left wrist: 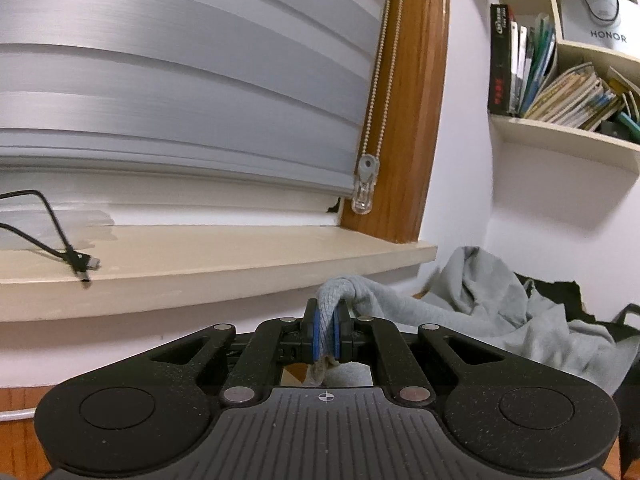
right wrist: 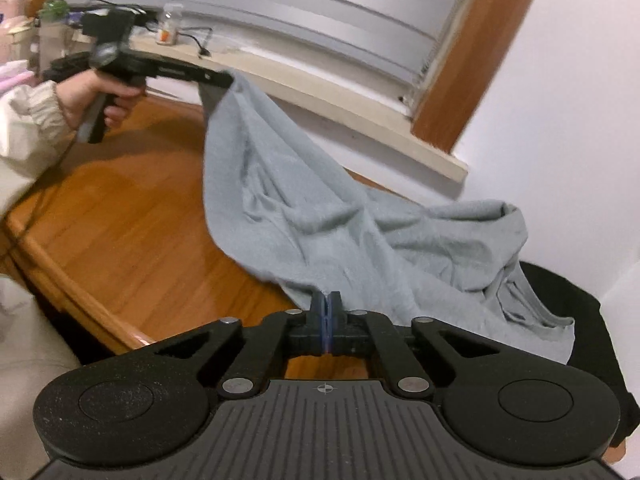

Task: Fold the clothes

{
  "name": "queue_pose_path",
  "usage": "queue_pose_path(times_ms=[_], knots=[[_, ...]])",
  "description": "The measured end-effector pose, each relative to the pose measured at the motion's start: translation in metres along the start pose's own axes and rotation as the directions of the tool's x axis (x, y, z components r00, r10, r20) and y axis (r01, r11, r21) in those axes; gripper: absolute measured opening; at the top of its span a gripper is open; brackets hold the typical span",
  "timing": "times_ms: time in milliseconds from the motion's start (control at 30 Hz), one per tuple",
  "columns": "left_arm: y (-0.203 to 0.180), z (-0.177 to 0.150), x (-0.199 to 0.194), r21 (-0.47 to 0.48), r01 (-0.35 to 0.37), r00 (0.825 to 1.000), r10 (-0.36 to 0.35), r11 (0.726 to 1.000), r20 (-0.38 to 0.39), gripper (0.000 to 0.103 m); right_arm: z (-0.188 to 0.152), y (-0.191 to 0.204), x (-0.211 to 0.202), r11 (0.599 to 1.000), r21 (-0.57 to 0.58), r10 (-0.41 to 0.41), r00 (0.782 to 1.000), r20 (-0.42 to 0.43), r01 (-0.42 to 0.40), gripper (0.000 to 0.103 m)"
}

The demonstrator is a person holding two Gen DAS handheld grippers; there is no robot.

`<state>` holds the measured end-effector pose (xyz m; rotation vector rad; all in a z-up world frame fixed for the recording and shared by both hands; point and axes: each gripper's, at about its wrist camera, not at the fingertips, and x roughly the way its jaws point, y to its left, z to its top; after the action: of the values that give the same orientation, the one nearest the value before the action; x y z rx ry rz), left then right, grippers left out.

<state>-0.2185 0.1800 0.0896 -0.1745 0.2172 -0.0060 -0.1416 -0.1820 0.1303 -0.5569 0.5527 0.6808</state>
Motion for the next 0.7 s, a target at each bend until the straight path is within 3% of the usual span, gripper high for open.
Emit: queue_pose_path(times_ms=[67, 300, 400, 433, 467, 533, 567, 600, 700], knots=[[0.003, -0.001, 0.001, -0.001, -0.013, 1.000, 0.013, 1.000, -0.014, 0.007, 0.004, 0.007, -0.008, 0.999, -0.012, 0.035, 0.999, 0.006, -0.035, 0.000], [0.002, -0.008, 0.020, 0.044, -0.082, 0.990, 0.086, 0.996, -0.114, 0.014, 0.002, 0.015, 0.010, 0.999, -0.045, 0.017, 1.000, -0.025, -0.018, 0.000], [0.002, -0.008, 0.020, 0.056, -0.132, 0.984, 0.137, 0.990, -0.113, 0.039, -0.003, 0.005, 0.016, 1.000, -0.024, -0.010, 0.999, -0.032, 0.009, 0.001], [0.002, -0.008, 0.020, 0.060, -0.148, 0.982, 0.154, 0.987, -0.113, 0.059, -0.006, 0.001, 0.017, 1.000, -0.019, -0.025, 0.999, -0.035, 0.024, 0.002], [0.001, -0.008, 0.019, 0.069, -0.164, 0.979, 0.171, 0.984, -0.110, 0.069, -0.010, -0.003, 0.018, 0.999, -0.013, -0.040, 0.998, -0.038, 0.040, 0.005], [-0.006, -0.009, 0.015, 0.115, -0.199, 0.974, 0.210, 0.973, -0.090, 0.070, -0.022, -0.020, 0.021, 0.996, 0.028, -0.078, 0.996, -0.041, 0.079, 0.007], [-0.012, -0.010, 0.013, 0.132, -0.210, 0.972, 0.222, 0.969, -0.081, 0.070, -0.029, -0.029, 0.022, 0.994, 0.051, -0.097, 0.994, -0.043, 0.099, 0.014], [-0.017, -0.010, 0.010, 0.131, -0.200, 0.975, 0.211, 0.971, -0.076, 0.070, -0.036, -0.038, 0.024, 0.990, 0.073, -0.116, 0.992, -0.045, 0.119, 0.021], [-0.042, -0.012, 0.009, 0.150, -0.141, 0.985, 0.155, 0.979, -0.082, 0.076, -0.060, -0.066, 0.027, 0.973, 0.152, -0.168, 0.984, -0.053, 0.174, 0.030]])
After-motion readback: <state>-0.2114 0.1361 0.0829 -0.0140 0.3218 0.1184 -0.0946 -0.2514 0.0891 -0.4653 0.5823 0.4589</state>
